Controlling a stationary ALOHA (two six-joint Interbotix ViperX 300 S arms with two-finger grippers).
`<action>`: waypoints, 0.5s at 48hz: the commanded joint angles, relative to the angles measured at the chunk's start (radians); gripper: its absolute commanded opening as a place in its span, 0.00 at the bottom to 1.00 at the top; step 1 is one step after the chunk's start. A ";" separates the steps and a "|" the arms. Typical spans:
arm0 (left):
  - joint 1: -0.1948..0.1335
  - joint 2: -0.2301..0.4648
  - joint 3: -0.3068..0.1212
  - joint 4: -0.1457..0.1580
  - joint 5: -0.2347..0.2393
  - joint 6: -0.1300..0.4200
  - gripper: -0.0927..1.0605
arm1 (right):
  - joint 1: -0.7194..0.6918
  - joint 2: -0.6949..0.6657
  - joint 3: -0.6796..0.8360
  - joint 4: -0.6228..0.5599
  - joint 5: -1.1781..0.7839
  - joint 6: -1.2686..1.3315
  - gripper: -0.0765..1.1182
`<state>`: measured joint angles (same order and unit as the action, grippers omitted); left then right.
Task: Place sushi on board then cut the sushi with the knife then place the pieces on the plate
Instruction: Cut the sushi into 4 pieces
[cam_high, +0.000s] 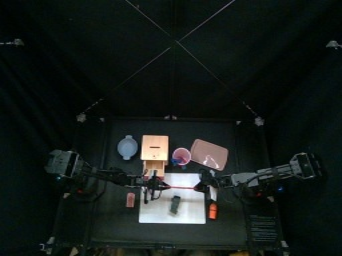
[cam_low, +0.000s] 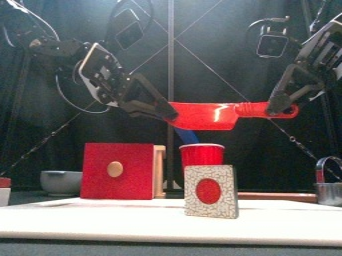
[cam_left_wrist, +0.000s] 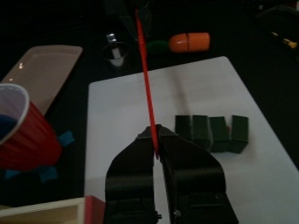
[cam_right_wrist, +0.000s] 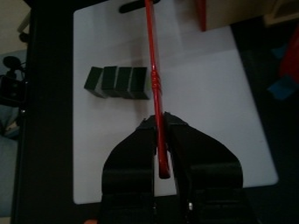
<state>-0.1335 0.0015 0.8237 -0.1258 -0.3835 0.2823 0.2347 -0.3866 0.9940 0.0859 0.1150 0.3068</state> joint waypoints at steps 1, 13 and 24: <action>0.000 -0.012 0.006 0.026 0.006 0.003 0.36 | 0.092 0.074 -0.035 0.054 0.067 0.002 0.44; 0.000 0.055 -0.005 0.035 0.011 0.003 0.36 | 0.121 0.163 -0.078 0.064 0.107 0.000 0.44; 0.008 0.120 -0.048 0.037 0.021 0.006 0.36 | 0.124 0.153 -0.080 0.066 0.161 0.000 0.44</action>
<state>-0.1442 0.1150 0.7823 -0.0890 -0.3728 0.2823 0.3160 -0.2178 0.9112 0.1442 0.2347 0.3068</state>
